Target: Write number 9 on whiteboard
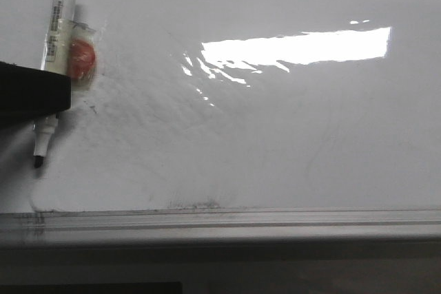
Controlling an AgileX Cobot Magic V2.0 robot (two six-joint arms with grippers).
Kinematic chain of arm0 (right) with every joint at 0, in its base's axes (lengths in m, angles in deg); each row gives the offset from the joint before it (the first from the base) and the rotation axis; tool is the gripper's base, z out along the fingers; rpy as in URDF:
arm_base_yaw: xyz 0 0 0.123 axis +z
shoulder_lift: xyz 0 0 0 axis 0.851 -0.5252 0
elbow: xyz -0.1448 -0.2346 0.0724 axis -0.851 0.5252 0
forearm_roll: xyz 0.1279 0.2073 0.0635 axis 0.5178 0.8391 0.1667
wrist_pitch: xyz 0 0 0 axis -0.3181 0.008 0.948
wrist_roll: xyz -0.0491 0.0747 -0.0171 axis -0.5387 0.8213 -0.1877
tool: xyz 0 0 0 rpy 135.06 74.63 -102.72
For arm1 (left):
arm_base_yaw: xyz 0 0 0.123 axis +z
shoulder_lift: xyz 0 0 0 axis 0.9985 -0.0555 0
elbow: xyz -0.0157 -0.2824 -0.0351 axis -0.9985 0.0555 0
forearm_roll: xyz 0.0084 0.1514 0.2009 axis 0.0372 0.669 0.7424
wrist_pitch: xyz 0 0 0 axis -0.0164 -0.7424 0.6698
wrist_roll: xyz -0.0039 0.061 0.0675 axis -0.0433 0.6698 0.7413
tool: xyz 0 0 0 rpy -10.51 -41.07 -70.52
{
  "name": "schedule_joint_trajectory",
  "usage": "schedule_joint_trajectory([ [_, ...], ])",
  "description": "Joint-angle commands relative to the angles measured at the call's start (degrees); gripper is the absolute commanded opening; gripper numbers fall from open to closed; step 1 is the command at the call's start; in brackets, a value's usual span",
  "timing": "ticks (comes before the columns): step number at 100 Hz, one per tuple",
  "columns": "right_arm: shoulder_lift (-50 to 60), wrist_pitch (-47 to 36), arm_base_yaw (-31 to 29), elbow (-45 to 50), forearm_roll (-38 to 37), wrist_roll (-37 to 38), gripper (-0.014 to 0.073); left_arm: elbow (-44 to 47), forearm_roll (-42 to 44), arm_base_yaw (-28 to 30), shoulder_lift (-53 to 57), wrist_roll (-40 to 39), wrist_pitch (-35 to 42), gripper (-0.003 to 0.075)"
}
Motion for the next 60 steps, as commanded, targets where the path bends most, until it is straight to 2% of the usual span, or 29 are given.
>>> schedule_joint_trajectory([
  [1,-0.90,-3.76,0.51,-2.05,0.13,-0.11,-0.0063,-1.30,-1.07,-0.23,-1.87,-0.41,1.70,-0.0005],
  [3,-0.90,-3.75,0.95,-2.05,0.13,-0.11,-0.0063,-1.30,-1.07,-0.23,-2.22,-0.41,1.70,-0.0022],
  [41,-0.90,-1.35,12.90,-3.13,0.13,-0.11,-0.0063,-1.30,-0.11,-0.23,-4.26,-0.41,1.92,-0.0020],
  [60,-0.90,3.03,21.17,-9.14,0.24,-3.76,-0.0063,-1.40,6.91,-0.23,-3.20,-0.41,1.92,-0.0020],
])
